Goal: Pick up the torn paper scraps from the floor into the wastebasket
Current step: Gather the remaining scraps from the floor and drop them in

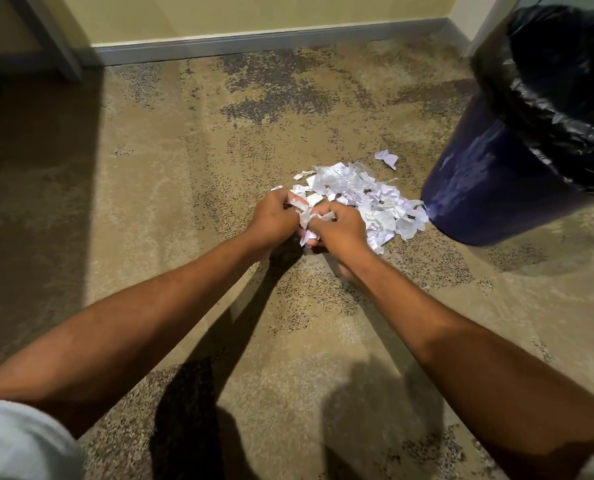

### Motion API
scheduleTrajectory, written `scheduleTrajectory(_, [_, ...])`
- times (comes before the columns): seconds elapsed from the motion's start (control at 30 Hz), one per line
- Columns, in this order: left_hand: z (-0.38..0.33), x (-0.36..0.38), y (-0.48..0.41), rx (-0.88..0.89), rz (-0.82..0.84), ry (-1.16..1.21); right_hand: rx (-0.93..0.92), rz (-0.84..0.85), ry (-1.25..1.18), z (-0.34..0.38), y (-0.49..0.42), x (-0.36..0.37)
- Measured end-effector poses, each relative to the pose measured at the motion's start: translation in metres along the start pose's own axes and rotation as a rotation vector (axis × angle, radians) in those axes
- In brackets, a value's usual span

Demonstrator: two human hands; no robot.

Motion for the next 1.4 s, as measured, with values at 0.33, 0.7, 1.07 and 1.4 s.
scheduleTrajectory(0.33, [-0.085,0.016,0.009,0.124,0.071,0.333,-0.095,-0.023,-0.298,0.067,0.026,-0.052])
scheduleTrajectory(0.7, [-0.270,0.061,0.005,0.532,0.072,0.430,-0.511,-0.217,-0.299,0.214,0.091,-0.156])
scheduleTrajectory(1.07, [-0.337,0.169,0.009,0.364,0.190,0.334,-0.253,-0.412,-0.210,0.212,0.094,-0.280])
scheduleTrajectory(1.4, [-0.348,0.189,0.027,0.358,0.327,0.033,-0.079,-0.503,-0.004,0.198,0.094,-0.324])
Point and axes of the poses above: each hand's wrist, its own y-axis away from the middle knuckle, its own x-axis out of the palm, z = x × y, the point moved 2 cm from there along -y, towards the middle knuckle, and after that the axes turned 9 degrees about z, right-handed, at the moved point
